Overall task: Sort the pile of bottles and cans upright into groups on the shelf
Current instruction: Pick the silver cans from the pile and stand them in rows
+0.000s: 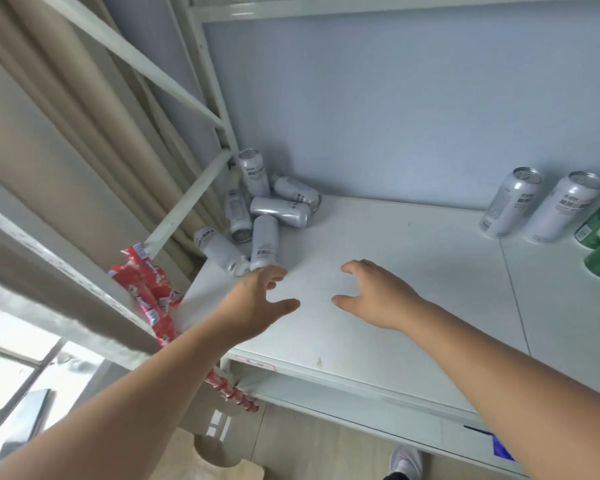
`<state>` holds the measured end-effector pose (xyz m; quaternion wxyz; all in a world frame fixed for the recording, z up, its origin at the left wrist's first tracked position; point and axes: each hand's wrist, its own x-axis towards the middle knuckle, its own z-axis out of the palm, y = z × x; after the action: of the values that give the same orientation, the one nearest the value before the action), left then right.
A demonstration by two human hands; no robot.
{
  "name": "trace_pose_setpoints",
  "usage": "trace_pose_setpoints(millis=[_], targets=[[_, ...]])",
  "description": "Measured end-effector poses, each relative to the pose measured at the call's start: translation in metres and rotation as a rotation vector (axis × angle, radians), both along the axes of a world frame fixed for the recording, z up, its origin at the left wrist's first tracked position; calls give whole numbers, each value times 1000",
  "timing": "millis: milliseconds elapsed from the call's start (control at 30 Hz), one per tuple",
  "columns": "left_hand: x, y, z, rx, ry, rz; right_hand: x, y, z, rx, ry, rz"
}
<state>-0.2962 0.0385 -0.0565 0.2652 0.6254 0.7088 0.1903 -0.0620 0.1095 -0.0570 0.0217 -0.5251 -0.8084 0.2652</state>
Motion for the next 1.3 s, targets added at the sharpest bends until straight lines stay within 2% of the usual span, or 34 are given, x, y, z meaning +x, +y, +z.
trace_pose_setpoints(millis=[333, 633, 800, 1100, 1300], targets=[[-70, -37, -24, -59, -49, 161, -33, -48, -27, -81, 4, -48], [-97, -8, -36, -81, -130, 386, -60, 6, -46, -116, -18, 6], [-115, 17, -47, -105, -147, 527, -80, 44, -56, -105, -54, 104], [-141, 69, -61, -123, -237, 744, -114, 126, -60, 60, -139, 302], [-157, 110, -73, -155, -313, 821, -157, 167, -59, 260, -184, 531]])
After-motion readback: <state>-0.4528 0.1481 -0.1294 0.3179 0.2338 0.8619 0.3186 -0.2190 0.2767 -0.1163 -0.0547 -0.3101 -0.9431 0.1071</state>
